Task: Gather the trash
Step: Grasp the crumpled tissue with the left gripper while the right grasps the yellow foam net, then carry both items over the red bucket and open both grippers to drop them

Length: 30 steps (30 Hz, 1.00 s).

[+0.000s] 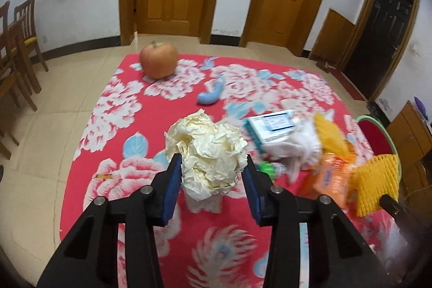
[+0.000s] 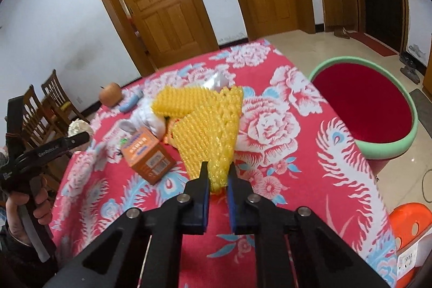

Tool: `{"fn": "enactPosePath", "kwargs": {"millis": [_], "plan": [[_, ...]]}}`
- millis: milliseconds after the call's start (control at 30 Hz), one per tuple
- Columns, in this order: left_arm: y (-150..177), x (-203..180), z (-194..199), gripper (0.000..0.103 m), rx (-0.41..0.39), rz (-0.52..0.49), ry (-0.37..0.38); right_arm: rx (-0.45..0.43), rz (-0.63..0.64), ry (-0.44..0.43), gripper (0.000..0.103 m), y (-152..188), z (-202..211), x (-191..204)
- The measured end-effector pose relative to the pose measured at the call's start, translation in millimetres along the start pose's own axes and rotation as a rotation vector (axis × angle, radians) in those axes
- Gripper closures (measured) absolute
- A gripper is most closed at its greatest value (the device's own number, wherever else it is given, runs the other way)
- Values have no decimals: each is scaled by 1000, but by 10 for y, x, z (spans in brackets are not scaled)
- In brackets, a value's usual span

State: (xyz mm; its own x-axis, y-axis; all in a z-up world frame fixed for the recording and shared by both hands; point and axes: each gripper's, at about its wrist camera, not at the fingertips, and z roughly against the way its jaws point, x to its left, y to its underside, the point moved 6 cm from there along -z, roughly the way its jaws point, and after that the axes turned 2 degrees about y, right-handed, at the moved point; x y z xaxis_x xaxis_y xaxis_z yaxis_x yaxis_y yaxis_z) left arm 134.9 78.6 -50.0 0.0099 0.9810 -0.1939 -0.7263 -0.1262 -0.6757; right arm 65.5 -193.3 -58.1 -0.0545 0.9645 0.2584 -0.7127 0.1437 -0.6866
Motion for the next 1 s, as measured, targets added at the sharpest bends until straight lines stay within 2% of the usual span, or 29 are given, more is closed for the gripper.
{"fn": "enactPosePath", "kwargs": {"millis": [367, 600, 833, 1000], "plan": [[-110, -824, 353, 59, -23, -94, 159, -120, -39, -7, 91, -127, 533, -157], [-148, -1373, 383, 59, 9, -141, 258, -181, -85, 22, 90, -191, 761, -411], [-193, -1991, 213, 59, 57, -253, 291, -218, -182, 84, 90, -302, 844, -884], [-202, -2484, -15, 59, 95, -350, 310, -217, -269, 132, 90, -371, 751, -1293]]}}
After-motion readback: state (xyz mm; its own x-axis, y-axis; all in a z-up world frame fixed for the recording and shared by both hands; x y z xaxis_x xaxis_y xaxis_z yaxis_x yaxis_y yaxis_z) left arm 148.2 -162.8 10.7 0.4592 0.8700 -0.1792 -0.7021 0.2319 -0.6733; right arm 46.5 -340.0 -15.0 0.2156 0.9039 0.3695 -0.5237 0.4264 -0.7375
